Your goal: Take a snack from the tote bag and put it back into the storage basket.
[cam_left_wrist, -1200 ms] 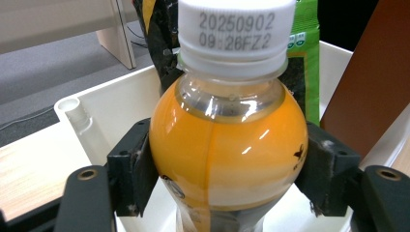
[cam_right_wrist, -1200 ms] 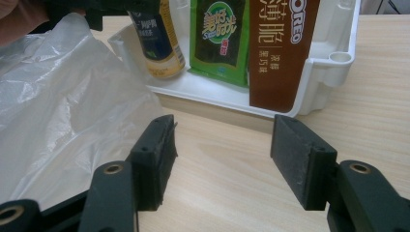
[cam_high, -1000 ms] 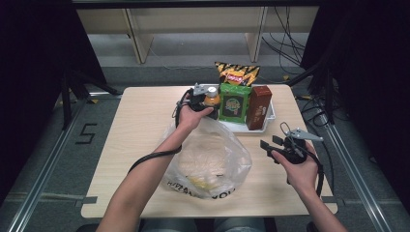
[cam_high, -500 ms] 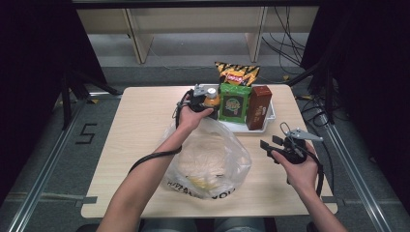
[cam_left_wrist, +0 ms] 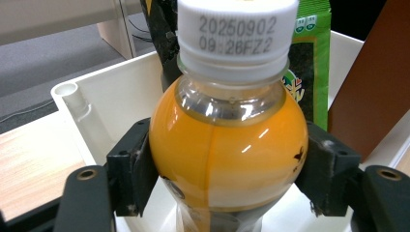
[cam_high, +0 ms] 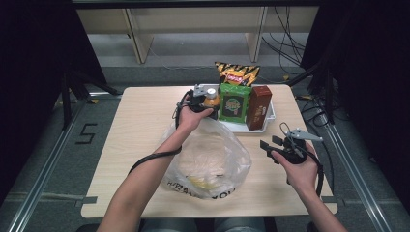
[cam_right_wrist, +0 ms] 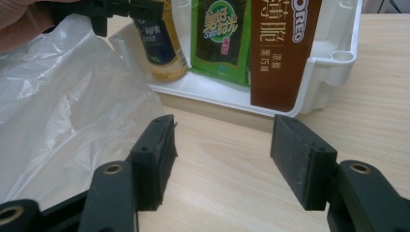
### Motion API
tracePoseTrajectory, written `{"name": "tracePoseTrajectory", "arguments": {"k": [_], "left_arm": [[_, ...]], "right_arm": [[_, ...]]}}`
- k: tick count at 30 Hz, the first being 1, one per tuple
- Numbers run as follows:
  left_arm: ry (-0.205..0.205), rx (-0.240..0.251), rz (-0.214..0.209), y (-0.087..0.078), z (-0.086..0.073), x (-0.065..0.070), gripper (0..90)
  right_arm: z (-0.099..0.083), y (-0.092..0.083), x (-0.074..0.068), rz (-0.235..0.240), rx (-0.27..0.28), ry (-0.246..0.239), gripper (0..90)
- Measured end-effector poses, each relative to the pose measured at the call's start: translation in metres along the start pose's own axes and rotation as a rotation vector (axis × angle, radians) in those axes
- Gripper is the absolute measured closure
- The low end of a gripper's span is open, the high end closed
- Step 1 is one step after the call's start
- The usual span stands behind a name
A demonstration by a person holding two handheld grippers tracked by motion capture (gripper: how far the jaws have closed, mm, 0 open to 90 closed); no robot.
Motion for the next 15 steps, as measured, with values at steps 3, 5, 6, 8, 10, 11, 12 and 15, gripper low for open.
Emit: {"name": "tracePoseTrajectory", "arguments": {"k": [3,5,6,8,10,11,12,15], "left_arm": [[0.000,-0.006,0.000,-0.0005,-0.0001,0.0001,29.9],[0.000,-0.004,-0.002,-0.0004,-0.0001,0.0002,29.8],[-0.001,-0.005,-0.002,-0.0004,-0.0001,0.0003,29.8],[-0.005,-0.006,-0.004,-0.0003,-0.0002,0.0008,29.7],[-0.004,-0.007,-0.007,-0.0001,-0.0002,0.0010,29.6],[-0.005,-0.008,-0.007,-0.0001,-0.0002,0.0009,29.5],[-0.005,-0.010,-0.007,-0.0001,-0.0002,0.0008,29.4],[-0.012,-0.014,-0.014,0.0005,-0.0006,0.0012,28.5]], "right_arm": [[0.0004,0.0007,0.0006,-0.005,0.009,-0.010,42.4],[0.0002,0.0014,0.0007,0.007,0.009,-0.008,42.4],[0.0001,0.0018,0.0008,0.011,0.012,-0.009,42.3],[0.0000,0.0020,0.0002,0.015,0.011,-0.004,42.3],[-0.0001,0.0020,0.0002,0.016,0.010,-0.008,42.3],[-0.0001,0.0018,-0.0002,0.017,0.007,-0.002,42.2],[0.0000,0.0017,-0.0004,0.016,0.005,0.001,42.2],[-0.0003,0.0020,-0.0001,0.012,0.004,-0.001,42.1]]}}
Point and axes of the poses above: each handheld gripper's, and its own axes: y roughly forward along the jaws, z roughly out of its top, x roughly to its right, the point moved 3 cm from there along y, roughly forward along the jaws, and after that the axes turned 7 degrees about y, right-handed, at the moved point
